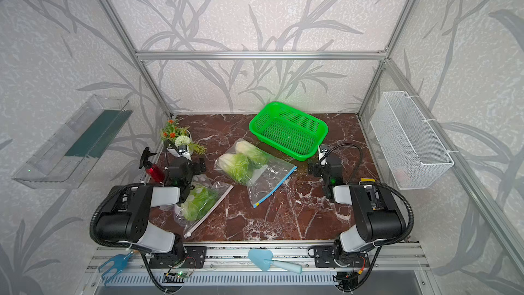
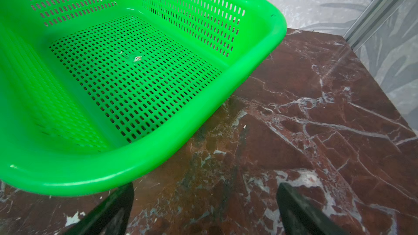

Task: Open the zip-top bag and take out the chinese cabbages
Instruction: Pick up the zipper food storage bag at the center of the board.

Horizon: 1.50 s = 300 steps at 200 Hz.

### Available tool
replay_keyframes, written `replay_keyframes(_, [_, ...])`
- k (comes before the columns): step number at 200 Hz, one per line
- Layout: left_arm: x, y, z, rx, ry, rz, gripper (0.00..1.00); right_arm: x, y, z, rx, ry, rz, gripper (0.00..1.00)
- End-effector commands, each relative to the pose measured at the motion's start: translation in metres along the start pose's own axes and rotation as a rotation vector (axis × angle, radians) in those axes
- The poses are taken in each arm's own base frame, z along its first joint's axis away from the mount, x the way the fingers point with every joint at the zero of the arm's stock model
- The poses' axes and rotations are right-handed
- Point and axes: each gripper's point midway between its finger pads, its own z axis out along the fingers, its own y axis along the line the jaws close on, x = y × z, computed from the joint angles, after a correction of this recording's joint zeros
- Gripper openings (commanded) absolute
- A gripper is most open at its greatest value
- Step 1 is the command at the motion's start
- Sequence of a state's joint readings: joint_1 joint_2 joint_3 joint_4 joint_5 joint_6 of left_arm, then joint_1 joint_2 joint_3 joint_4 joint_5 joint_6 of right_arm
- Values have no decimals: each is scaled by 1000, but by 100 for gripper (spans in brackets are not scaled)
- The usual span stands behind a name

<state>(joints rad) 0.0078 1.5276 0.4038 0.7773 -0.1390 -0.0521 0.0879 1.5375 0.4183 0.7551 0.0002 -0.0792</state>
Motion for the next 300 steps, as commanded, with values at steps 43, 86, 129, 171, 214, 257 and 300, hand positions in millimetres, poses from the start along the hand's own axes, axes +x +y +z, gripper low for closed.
replay_keyframes(43, [-9, -2, 1, 14, -19, 6, 99, -13, -1, -1, 11, -36, 0, 99])
replay_keyframes(86, [-9, -2, 1, 16, -18, 4, 99, -13, -1, -1, 10, -35, 1, 99])
replay_keyframes(129, [-10, -1, 1, 22, -18, -3, 99, -13, -1, -1, 11, -36, 0, 99])
replay_keyframes(171, [-13, 5, 1, 0, -15, -25, 99, -13, -1, -1, 10, -39, 0, 100])
replay_keyframes(214, [-77, 29, -30, -140, 30, -91, 97, -40, -21, -30, 95, 97, 115, 95])
replay_keyframes(257, [-128, 5, -91, -70, -99, -119, 96, -69, 1, -83, -36, 115, 315, 93])
replay_keyframes(300, [-127, -24, -132, -27, -119, -110, 94, -61, 28, -120, -172, 198, 429, 87])
